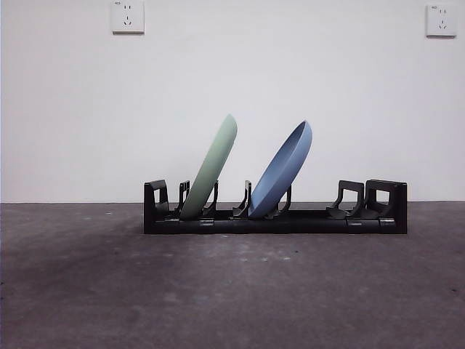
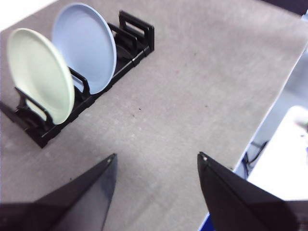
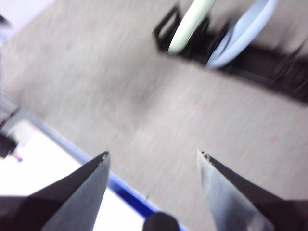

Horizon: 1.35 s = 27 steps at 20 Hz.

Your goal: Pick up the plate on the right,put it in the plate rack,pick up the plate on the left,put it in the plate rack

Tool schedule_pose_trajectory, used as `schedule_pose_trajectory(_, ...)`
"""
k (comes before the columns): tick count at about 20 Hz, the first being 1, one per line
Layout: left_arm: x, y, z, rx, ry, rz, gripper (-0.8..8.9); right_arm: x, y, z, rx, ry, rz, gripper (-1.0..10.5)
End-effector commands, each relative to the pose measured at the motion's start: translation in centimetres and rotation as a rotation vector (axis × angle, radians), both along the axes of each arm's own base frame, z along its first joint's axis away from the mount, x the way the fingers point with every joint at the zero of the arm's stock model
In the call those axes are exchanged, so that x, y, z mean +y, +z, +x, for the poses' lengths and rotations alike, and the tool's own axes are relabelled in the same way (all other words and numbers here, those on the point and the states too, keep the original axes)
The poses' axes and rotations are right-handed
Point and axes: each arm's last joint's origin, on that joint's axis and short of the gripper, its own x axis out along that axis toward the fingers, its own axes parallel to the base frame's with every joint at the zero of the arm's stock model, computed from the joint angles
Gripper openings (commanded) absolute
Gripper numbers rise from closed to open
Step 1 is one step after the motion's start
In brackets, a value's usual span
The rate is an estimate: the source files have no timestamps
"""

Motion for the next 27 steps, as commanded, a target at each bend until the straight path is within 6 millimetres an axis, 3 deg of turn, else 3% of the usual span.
schedule_pose_trajectory(1,1.1,0.2,-1.0,0.000,0.010,-0.031,2.83,0.3,-1.6,0.5,0.070,0.014,-0.038,3.1)
schedule_pose_trajectory(4,2.0,0.3,-1.8,-0.005,0.011,-0.039,2.83,0.5,-2.7,0.9,0.111,0.014,-0.059,3.1)
schedule_pose_trajectory(10,1.5,0.1,-1.3,0.008,0.011,-0.024,2.78,0.5,-2.7,0.9,0.112,0.014,-0.059,3.1)
schedule_pose_trajectory(11,1.4,0.1,-1.2,0.011,0.011,-0.020,2.77,0.5,-2.7,0.9,0.111,0.014,-0.059,2.5)
schedule_pose_trajectory(12,1.2,0.0,-1.1,0.014,0.010,-0.015,2.34,0.5,-2.7,0.9,0.109,0.017,-0.061,1.6)
schedule_pose_trajectory(14,1.0,0.0,-0.9,0.018,0.008,-0.006,0.14,0.5,-2.7,0.9,0.099,0.030,-0.070,0.0)
schedule_pose_trajectory(15,0.9,-0.1,-0.8,0.020,0.009,-0.004,-0.10,0.5,-2.7,0.9,0.097,0.032,-0.071,-0.1)
schedule_pose_trajectory(27,0.7,-0.2,-0.7,0.022,0.015,0.005,-0.04,0.6,-2.8,1.6,0.107,-0.067,-0.117,0.0)
